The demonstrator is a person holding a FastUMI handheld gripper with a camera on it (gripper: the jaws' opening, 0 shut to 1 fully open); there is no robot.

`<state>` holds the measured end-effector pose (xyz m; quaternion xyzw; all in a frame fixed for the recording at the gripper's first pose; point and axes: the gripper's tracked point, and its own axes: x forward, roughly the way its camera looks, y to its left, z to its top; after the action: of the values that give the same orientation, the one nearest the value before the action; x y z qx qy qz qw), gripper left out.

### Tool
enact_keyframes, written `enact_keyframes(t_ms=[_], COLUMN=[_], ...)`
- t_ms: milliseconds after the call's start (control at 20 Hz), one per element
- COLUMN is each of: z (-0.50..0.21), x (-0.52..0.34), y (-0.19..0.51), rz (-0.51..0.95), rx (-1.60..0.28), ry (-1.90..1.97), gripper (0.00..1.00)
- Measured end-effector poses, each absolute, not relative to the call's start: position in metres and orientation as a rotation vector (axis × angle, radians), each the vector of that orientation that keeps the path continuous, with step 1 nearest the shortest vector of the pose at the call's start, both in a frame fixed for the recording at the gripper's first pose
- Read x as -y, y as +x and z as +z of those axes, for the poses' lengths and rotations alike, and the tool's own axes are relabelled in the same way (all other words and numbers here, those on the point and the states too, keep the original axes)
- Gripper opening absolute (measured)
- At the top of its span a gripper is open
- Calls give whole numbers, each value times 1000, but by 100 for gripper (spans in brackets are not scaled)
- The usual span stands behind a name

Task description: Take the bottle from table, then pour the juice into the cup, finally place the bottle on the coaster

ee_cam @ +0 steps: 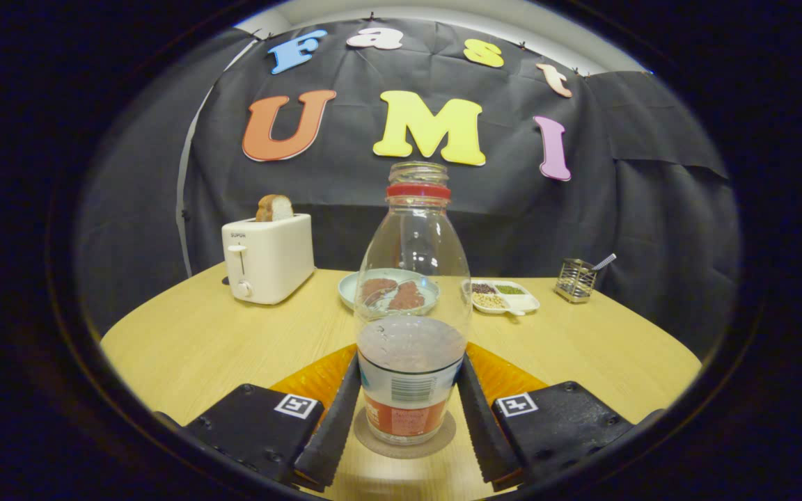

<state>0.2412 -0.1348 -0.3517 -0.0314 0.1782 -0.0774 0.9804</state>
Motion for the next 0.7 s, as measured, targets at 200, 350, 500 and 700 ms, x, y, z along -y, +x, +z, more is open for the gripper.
enact_keyframes(t_ms=[200, 350, 500, 700], z=[-359, -355, -352, -330], x=[139, 143, 142, 137], y=[240, 240, 237, 231], rz=[-151, -153, -142, -126], rx=[-376, -369, -365, -314], ry=[-47, -40, -22, -2], gripper=[80, 82, 96, 100])
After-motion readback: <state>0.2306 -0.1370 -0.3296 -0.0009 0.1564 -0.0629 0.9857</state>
